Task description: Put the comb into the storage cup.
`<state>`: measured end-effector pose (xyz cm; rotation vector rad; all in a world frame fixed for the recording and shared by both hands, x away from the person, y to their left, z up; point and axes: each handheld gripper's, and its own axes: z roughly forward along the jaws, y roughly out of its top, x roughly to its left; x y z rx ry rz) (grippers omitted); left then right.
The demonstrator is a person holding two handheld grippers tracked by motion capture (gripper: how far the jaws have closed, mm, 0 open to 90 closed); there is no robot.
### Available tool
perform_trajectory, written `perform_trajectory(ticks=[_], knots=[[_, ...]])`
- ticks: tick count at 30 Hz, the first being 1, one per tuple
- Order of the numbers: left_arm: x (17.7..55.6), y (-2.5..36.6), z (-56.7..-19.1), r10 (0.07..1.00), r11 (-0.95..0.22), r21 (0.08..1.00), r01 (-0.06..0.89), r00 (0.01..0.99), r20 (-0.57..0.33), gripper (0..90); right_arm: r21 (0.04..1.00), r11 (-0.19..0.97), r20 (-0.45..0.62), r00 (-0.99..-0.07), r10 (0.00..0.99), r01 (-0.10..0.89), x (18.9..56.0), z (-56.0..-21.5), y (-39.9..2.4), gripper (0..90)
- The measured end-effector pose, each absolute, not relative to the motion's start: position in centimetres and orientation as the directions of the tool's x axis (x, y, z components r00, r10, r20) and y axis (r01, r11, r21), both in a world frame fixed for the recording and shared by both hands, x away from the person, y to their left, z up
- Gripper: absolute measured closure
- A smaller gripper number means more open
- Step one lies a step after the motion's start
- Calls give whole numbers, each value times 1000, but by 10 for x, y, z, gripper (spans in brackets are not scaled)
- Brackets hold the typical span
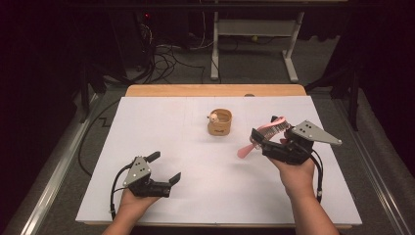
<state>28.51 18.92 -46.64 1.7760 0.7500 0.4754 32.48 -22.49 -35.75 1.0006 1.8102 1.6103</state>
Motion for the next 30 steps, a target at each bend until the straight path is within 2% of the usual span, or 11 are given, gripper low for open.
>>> perform_trajectory(ticks=[30], knots=[[285,191,-467,676,-219,943,251,736,-39,0,991,10,71,-573,817,136,366,-340,-197,204]])
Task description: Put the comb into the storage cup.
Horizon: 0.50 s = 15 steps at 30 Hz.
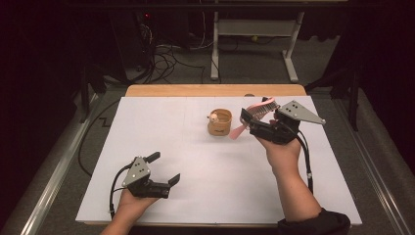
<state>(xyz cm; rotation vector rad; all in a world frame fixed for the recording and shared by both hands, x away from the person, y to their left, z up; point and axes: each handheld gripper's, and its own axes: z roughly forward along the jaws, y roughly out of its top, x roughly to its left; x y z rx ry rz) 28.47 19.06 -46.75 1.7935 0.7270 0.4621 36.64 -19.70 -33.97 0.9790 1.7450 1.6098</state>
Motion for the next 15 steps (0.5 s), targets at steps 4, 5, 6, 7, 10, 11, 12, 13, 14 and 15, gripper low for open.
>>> perform_trajectory(ticks=[4,5,6,7,10,11,12,13,14,15], knots=[[285,190,-467,671,-218,942,255,740,-45,0,992,3,71,-567,821,128,370,-336,-196,204],[285,190,-467,671,-215,942,259,740,-50,0,993,5,65,-563,824,122,371,-333,-196,204],[285,190,-467,671,-214,942,260,740,-51,0,993,5,65,-563,824,122,371,-333,-196,204],[285,190,-467,671,-214,941,261,740,-53,0,993,2,65,-562,825,119,372,-332,-196,204],[284,190,-467,670,-215,942,258,741,-51,0,994,-2,63,-558,827,110,375,-328,-195,204],[284,190,-467,670,-216,942,258,741,-49,0,994,-2,62,-556,829,107,375,-326,-194,204],[284,189,-468,669,-218,941,258,741,-48,0,995,-2,59,-555,829,103,377,-325,-193,204],[284,189,-468,669,-221,941,257,742,-46,0,995,-3,60,-554,830,103,378,-324,-193,204],[285,189,-468,667,-221,940,260,743,-49,0,995,-3,58,-552,832,99,379,-322,-192,204],[285,189,-468,665,-221,939,263,745,-53,0,995,0,53,-550,833,95,380,-321,-191,204]])
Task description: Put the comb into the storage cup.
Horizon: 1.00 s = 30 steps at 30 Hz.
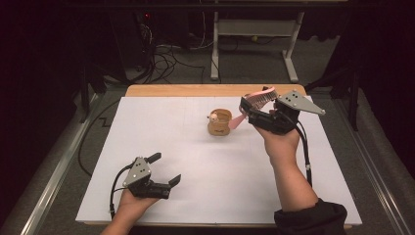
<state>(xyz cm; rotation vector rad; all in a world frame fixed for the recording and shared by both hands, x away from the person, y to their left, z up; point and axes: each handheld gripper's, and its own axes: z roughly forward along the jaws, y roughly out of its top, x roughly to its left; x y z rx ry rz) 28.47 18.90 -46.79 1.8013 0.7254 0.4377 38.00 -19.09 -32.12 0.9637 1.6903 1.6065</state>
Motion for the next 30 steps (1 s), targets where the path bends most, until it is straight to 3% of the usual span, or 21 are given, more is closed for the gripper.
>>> perform_trajectory(ticks=[30], knots=[[284,191,-468,665,-203,943,263,744,-64,0,994,-21,75,-517,853,110,428,-332,-164,204]])
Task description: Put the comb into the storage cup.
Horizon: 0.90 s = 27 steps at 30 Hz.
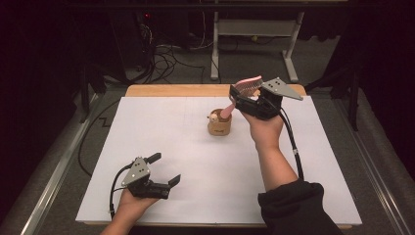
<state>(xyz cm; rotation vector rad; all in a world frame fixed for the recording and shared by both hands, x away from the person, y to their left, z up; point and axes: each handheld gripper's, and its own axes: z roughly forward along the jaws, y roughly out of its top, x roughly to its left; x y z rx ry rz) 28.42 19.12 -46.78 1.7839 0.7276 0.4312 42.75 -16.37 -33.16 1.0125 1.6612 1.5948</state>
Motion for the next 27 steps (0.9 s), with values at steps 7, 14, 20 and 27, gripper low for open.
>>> perform_trajectory(ticks=[7,14,20,27], knots=[[285,194,-469,676,-200,941,272,733,-68,0,992,-24,83,-509,856,122,435,-338,-159,204],[283,194,-469,674,-211,940,269,736,-59,0,991,-11,77,-502,861,133,441,-347,-156,204],[284,195,-469,679,-216,939,268,732,-53,0,989,-9,82,-498,863,147,445,-352,-153,204],[283,195,-469,681,-214,940,266,731,-51,0,987,-15,94,-500,861,159,450,-361,-150,204]])
